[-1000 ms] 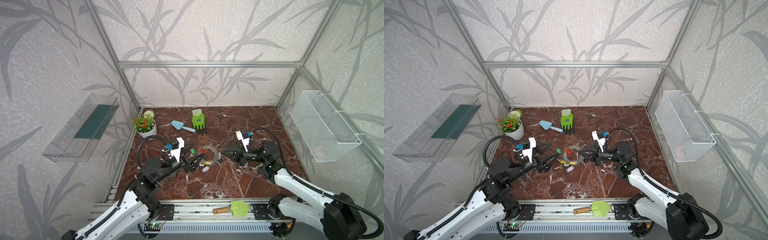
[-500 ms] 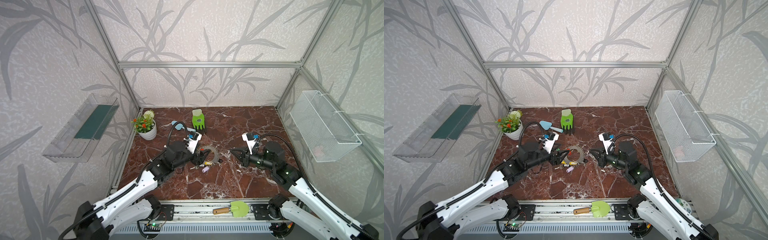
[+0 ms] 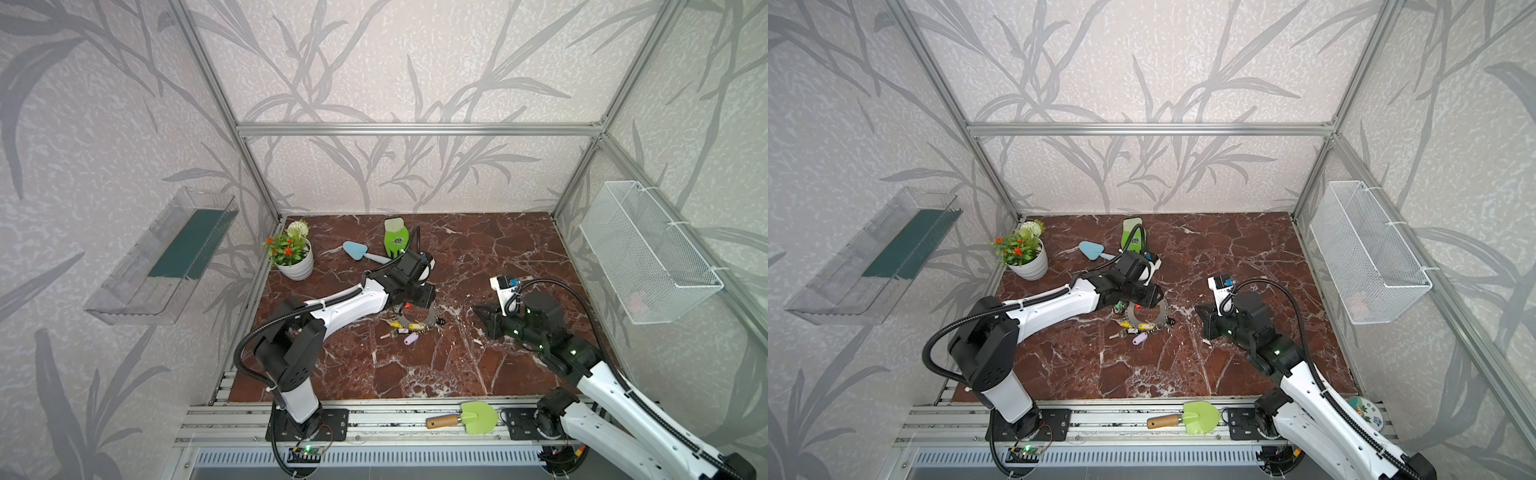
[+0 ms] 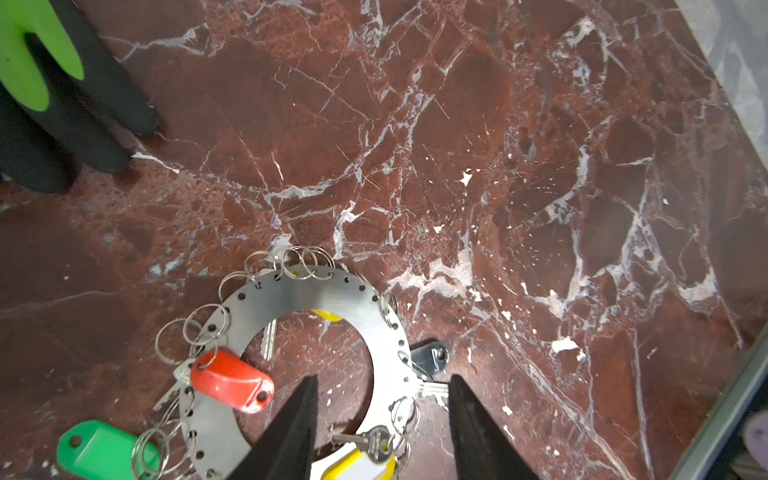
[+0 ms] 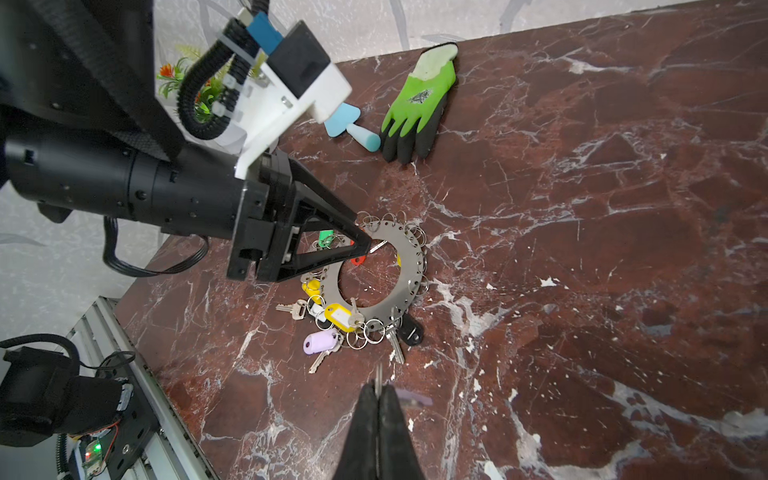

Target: Put the keys on the keyring

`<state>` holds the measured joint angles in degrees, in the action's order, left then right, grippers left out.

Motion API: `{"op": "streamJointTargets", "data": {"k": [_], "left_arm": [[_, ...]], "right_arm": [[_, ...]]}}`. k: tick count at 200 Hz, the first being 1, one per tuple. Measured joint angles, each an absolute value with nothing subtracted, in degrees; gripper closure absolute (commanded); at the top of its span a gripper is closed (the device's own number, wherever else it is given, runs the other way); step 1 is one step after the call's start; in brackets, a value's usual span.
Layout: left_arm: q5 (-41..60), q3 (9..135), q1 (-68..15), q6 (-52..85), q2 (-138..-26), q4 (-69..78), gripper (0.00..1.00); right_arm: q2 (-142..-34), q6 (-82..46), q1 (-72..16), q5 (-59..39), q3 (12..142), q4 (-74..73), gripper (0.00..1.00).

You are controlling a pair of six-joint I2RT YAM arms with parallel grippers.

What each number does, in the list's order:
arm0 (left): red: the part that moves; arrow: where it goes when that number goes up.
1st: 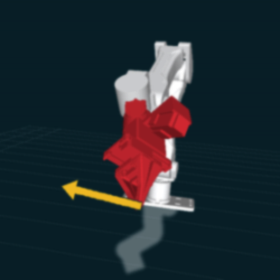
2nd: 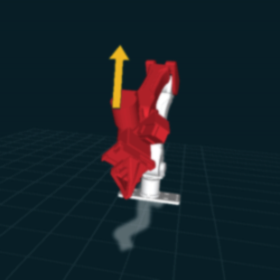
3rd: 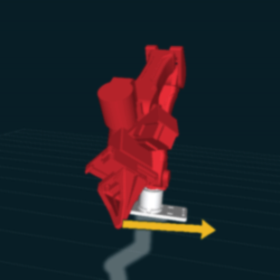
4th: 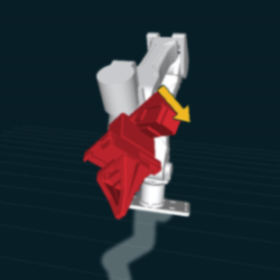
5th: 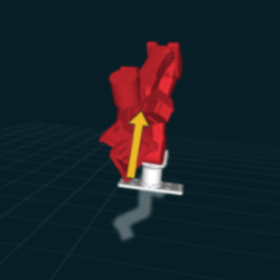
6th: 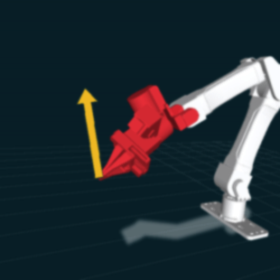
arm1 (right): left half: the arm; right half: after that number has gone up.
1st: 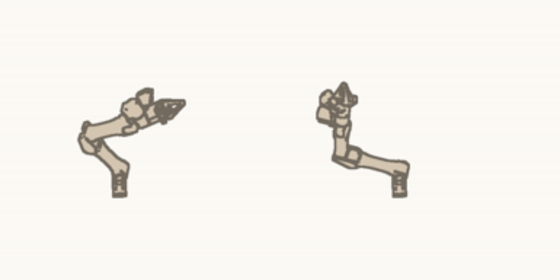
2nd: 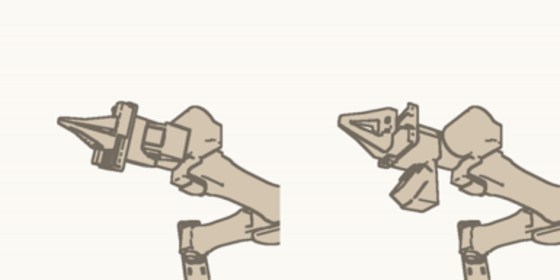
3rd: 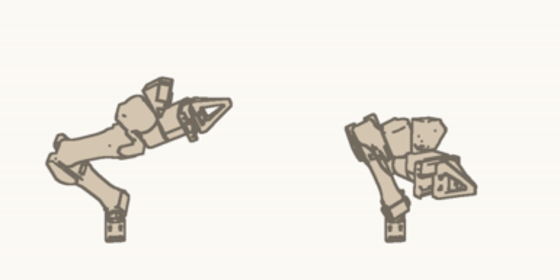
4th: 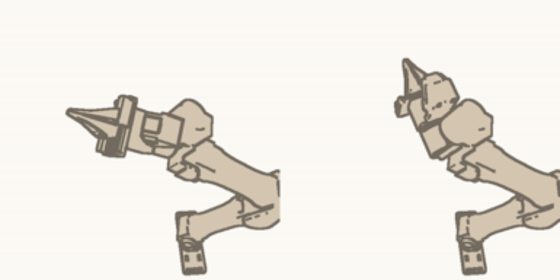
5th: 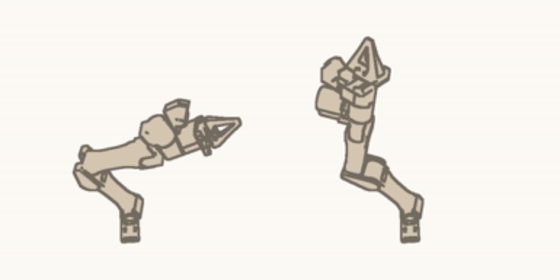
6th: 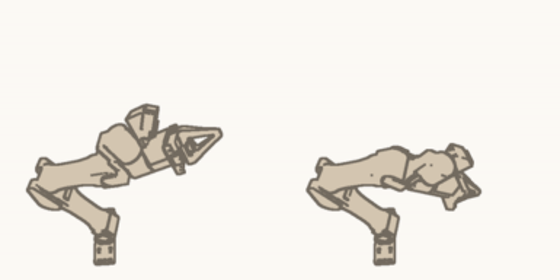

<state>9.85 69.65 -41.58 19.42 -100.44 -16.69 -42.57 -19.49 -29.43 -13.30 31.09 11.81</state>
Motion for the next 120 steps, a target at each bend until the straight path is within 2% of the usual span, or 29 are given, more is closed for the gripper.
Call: {"op": "streamJointTargets", "data": {"k": [63,120], "left_arm": [[5.96,74.72,-42.04,29.15,-108.49,-19.07,0.53],[6.33,75.72,-41.32,34.63,-112.22,-18.63,0.56]], "right_arm": [[-44.58,-19.20,-29.41,-13.10,30.94,10.50,1.00],[-46.11,-19.18,-29.08,-14.00,30.85,10.09,1.00]]}}
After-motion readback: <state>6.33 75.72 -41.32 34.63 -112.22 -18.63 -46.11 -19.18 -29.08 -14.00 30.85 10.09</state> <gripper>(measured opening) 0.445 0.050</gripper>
